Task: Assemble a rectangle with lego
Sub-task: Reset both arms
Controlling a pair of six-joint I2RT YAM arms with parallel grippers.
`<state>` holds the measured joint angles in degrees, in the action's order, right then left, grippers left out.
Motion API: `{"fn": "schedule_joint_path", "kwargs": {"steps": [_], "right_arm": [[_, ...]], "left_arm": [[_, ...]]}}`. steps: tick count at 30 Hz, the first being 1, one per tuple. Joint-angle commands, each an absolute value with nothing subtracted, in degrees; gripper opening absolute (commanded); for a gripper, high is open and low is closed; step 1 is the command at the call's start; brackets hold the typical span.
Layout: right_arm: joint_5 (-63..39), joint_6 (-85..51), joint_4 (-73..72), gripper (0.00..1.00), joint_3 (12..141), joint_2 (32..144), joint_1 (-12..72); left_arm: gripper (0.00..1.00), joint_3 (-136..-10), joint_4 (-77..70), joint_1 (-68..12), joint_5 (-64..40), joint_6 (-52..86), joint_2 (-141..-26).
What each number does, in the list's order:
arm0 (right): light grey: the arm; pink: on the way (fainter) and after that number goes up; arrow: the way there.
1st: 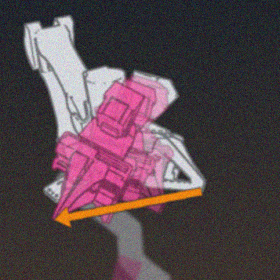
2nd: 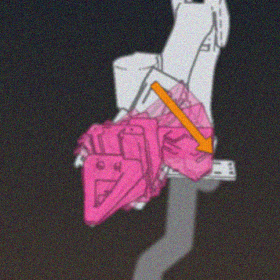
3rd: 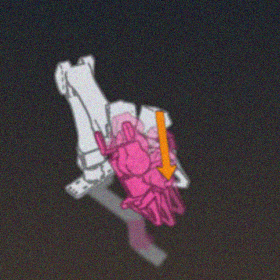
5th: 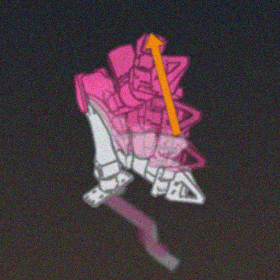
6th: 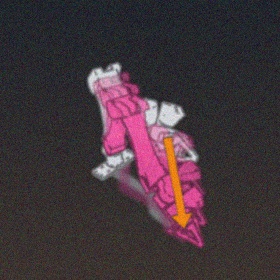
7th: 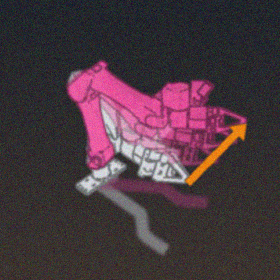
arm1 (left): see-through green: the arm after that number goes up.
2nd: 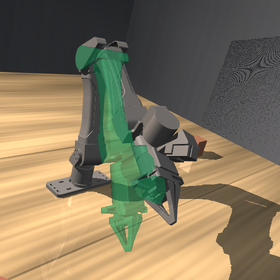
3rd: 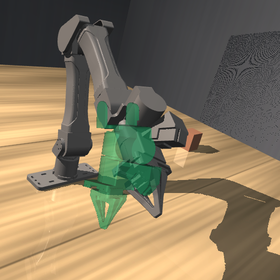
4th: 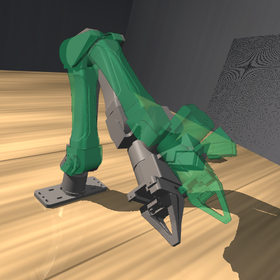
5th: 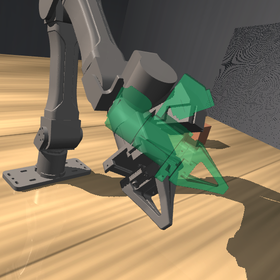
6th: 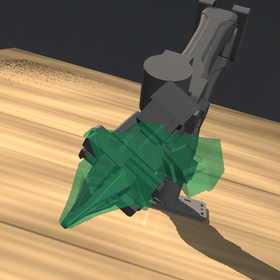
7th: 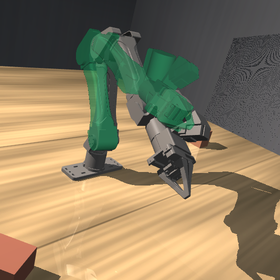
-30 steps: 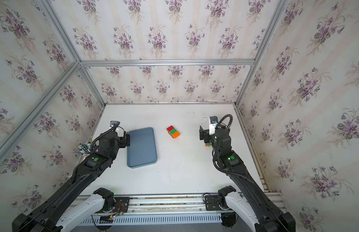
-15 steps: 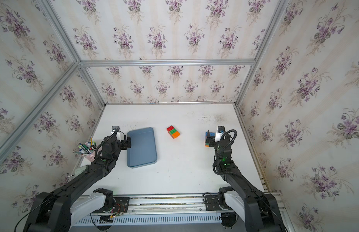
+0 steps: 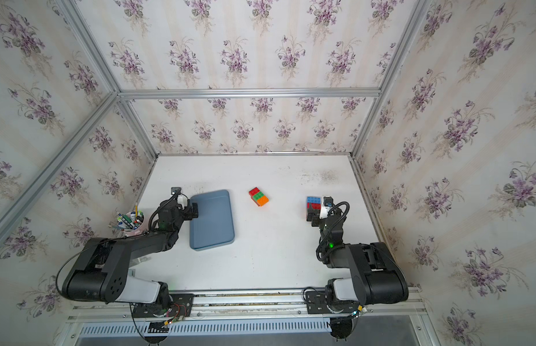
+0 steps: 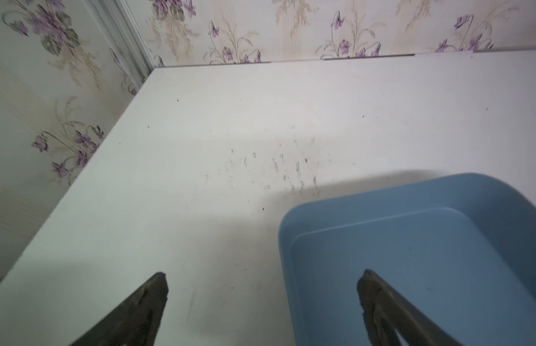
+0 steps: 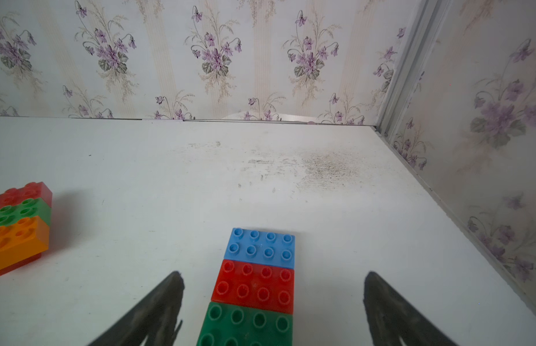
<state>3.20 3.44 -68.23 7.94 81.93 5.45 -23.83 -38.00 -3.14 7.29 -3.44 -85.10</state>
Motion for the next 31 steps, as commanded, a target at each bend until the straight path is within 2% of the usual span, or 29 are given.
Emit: {"fn": "schedule_joint_path", "kwargs": {"steps": [1, 3, 4, 5, 9, 31], "right_arm": [[-3.8, 4.2, -78.8, 0.93, 8.5, 86.2, 4.0], [-3.2, 3.1, -80.3, 0.93, 9.2, 88.0, 3.4], [-2.8, 2.8, -76.3, 0.93, 10.9, 87.2, 3.3], [-2.8, 2.3, -72.2, 0.94, 12.2, 87.2, 2.9], [-1.7, 0.2, -71.3, 1.0, 13.2, 87.8, 1.7], [-1.6, 0.2, -70.9, 1.0, 13.3, 87.8, 1.8]], "left_arm": [[1.0, -25.3, -41.0, -1.9, 3.1, -3.1, -85.8], [1.0, -25.9, -40.7, -0.6, 0.2, -2.9, -86.5], [1.0, -26.3, -40.0, 0.0, -1.0, -2.7, -86.5], [1.0, -26.3, -39.7, 0.0, -1.3, -2.5, -86.4], [1.0, -26.2, -39.7, 0.1, -1.3, -2.6, -86.2], [1.0, -26.1, -39.7, 0.0, -1.2, -2.5, -86.0]]}}
